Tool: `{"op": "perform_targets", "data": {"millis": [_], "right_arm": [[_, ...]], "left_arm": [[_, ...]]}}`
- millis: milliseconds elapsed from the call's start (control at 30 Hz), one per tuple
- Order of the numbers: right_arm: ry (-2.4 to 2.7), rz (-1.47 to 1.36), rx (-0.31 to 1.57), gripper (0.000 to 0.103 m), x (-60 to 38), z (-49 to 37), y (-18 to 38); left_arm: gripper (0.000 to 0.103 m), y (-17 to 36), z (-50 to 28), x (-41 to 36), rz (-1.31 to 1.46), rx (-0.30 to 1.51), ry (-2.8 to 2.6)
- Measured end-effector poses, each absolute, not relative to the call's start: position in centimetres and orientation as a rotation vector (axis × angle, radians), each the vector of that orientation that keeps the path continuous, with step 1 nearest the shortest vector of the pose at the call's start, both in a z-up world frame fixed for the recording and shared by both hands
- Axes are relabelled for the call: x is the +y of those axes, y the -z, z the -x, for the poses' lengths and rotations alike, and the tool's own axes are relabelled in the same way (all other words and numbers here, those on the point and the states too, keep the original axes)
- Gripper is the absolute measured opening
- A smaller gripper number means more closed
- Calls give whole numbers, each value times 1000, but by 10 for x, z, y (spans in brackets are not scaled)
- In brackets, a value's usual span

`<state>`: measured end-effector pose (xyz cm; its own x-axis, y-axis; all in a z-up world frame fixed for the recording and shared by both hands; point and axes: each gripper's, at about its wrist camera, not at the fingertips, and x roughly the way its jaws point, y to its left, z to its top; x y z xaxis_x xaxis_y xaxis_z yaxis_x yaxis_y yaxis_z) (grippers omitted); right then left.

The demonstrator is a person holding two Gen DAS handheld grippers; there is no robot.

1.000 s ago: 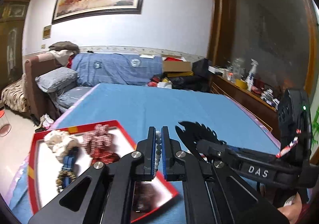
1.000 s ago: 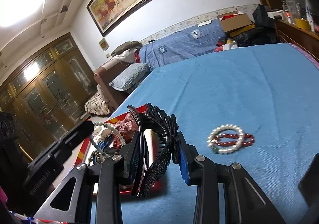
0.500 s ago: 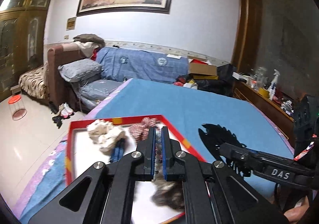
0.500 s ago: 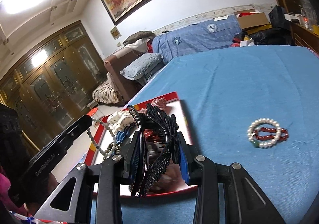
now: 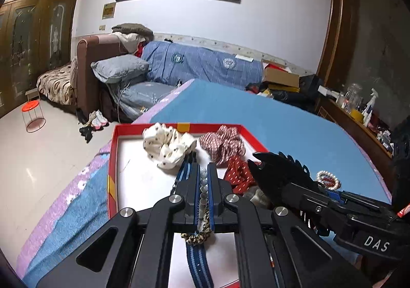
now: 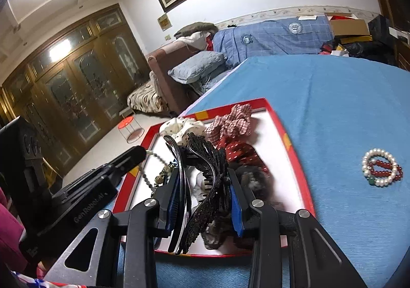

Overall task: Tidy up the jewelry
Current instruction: 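Lower the pearl bracelet onto the watch strap and the claw clip into the tray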

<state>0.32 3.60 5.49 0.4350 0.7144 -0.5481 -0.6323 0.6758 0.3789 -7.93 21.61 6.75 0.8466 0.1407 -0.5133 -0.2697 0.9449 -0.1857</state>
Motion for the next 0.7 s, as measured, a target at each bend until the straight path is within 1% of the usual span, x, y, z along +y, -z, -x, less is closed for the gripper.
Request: {"op": "perform_targets", "data": {"millis": [233,700], "right_arm": [[-825,-61,765,38,54,-6,-43],[-797,0,790,38,69,-12,-34]], "left_arm": [[5,-50,69,220,277,587,-252],[5,-41,54,226,292,651,-290]]}}
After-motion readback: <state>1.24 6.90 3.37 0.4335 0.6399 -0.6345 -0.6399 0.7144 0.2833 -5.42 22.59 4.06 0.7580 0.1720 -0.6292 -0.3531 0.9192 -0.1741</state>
